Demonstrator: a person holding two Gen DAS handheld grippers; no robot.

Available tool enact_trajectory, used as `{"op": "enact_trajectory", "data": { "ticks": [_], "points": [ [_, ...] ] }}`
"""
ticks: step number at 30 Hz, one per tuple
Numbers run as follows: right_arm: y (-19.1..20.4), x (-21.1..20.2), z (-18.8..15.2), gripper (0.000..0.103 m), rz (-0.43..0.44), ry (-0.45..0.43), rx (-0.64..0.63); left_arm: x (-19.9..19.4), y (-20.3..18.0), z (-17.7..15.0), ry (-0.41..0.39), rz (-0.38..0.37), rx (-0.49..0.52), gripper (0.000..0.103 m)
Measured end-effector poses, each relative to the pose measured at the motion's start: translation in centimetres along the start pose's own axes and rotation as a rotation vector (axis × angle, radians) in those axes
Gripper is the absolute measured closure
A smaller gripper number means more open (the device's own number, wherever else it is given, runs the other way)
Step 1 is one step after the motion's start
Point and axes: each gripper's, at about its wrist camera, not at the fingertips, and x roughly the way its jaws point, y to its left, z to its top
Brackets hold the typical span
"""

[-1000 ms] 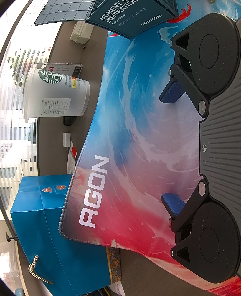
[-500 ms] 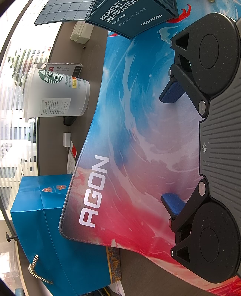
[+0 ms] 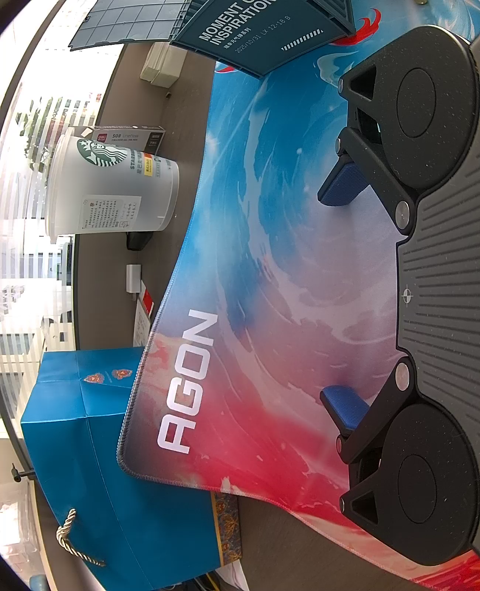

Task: Organize rigid objects
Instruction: 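Move the right gripper to the white sheep-print bottle and grasp it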

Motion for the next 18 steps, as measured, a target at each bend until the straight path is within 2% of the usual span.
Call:
{"op": "enact_trajectory", "data": {
  "ticks": [6,12,18],
  "points": [
    [-0.31,0.08,-0.17,0.058,0.02,-0.012,0.042,0.0,0.02,-0.01,0.0,0.0,0.0,0.0],
    [0.25,-0.1,-0.54,0.06,-0.021,-0.046,0.067,-0.02,0.02,-0.03,0.0,0.0,0.0,0.0],
    [0.49,0.07,0.09,0.06,-0.039,-0.008,0.075,0.0,0.04,-0.03,0.0,0.001,-0.001,0.0]
  ]
}}
